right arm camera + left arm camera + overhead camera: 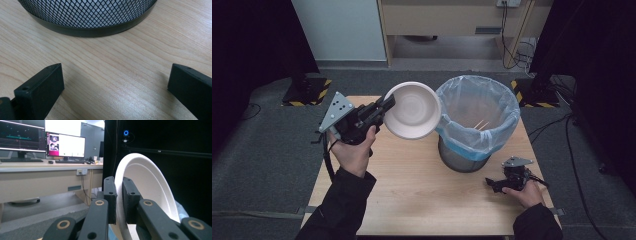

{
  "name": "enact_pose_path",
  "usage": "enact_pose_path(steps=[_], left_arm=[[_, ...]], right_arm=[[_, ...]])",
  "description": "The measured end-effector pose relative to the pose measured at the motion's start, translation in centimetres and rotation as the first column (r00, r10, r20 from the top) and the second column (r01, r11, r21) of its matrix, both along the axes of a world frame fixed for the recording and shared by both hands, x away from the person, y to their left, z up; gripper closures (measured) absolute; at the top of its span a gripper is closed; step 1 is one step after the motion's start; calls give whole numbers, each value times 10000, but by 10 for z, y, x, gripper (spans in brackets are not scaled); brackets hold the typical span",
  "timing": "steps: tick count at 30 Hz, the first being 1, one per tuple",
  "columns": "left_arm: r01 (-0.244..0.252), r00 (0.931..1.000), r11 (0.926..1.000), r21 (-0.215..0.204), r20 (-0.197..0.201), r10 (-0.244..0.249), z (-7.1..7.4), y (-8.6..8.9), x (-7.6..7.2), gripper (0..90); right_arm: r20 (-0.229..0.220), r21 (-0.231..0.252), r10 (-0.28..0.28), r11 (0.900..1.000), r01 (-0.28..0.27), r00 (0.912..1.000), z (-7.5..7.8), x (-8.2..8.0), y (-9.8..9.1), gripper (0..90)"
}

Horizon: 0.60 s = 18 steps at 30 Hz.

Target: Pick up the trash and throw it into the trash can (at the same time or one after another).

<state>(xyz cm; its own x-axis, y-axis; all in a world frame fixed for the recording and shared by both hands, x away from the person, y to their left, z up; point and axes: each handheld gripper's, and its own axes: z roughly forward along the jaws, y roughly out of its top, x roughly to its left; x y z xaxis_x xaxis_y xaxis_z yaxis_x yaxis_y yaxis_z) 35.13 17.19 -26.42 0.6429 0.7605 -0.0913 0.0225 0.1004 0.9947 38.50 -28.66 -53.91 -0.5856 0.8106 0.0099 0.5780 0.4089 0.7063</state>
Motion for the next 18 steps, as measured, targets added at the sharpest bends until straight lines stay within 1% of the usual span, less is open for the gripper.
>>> enact_pose_path(steps=[3, 9, 14, 18], left_arm=[[51, 9999, 9999, 112, 97, -52, 7, -9, 5, 829], [213, 9993, 9996, 203, 318, -219, 19, -29, 14, 829], [342, 9987, 9989, 333, 378, -355, 24, -43, 21, 829], [421, 9982, 9985, 343, 407, -435, 27, -54, 27, 829]], right_arm=[[2, 1, 1, 10000, -1, 10000, 0, 0, 0, 8], [0, 1, -1, 10000, 1, 10000, 0, 0, 0, 7], [2, 0, 0, 10000, 0, 10000, 0, 0, 0, 7], [0, 1, -2, 10000, 2, 10000, 0, 0, 0, 7]])
